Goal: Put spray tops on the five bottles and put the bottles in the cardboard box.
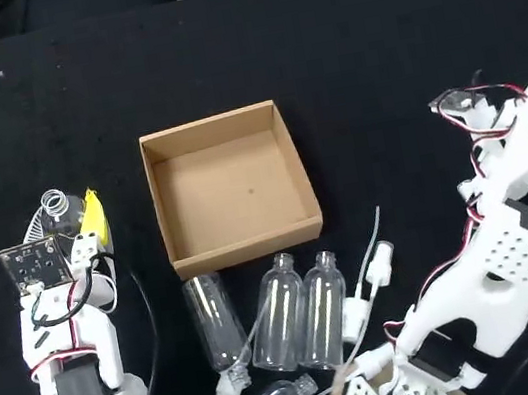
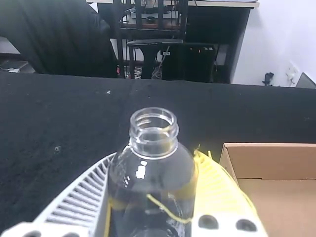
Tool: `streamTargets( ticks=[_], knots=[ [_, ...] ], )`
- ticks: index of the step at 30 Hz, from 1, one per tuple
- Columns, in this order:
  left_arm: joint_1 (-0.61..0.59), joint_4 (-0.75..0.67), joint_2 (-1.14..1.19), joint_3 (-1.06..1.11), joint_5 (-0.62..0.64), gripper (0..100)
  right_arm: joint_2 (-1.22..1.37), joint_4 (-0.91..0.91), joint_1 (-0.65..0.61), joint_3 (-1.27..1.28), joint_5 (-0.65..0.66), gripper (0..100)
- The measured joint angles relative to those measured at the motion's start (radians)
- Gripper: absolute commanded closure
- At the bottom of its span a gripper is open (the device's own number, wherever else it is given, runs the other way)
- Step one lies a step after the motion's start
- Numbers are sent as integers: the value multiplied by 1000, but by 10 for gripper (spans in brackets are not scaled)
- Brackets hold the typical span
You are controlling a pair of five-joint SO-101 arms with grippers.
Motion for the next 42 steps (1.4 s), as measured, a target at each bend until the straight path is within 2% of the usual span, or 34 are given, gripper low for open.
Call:
streamTargets(
  ticks=[4,8,13,18,23,28,35,38,42],
  knots=[
    [0,0,0,0,0,970,-21,-169,11,94,-112,992],
    [0,0,0,0,0,970,-37,-221,25,104,-199,988],
    [0,0,0,0,0,970,-153,-181,28,147,-278,988],
    [0,0,0,0,0,970,-456,-71,-25,158,-431,988],
    [0,0,-6,0,0,970,-764,40,-195,158,-677,988],
    [14,0,-9,0,0,970,-980,72,-437,158,-873,985],
    [290,0,-9,0,0,970,-1071,-51,-756,160,-1109,984],
    [351,0,-9,0,0,970,-1071,-132,-844,160,-1185,984],
    [373,0,-9,0,0,970,-1071,-227,-928,160,-1241,984]
  ],
)
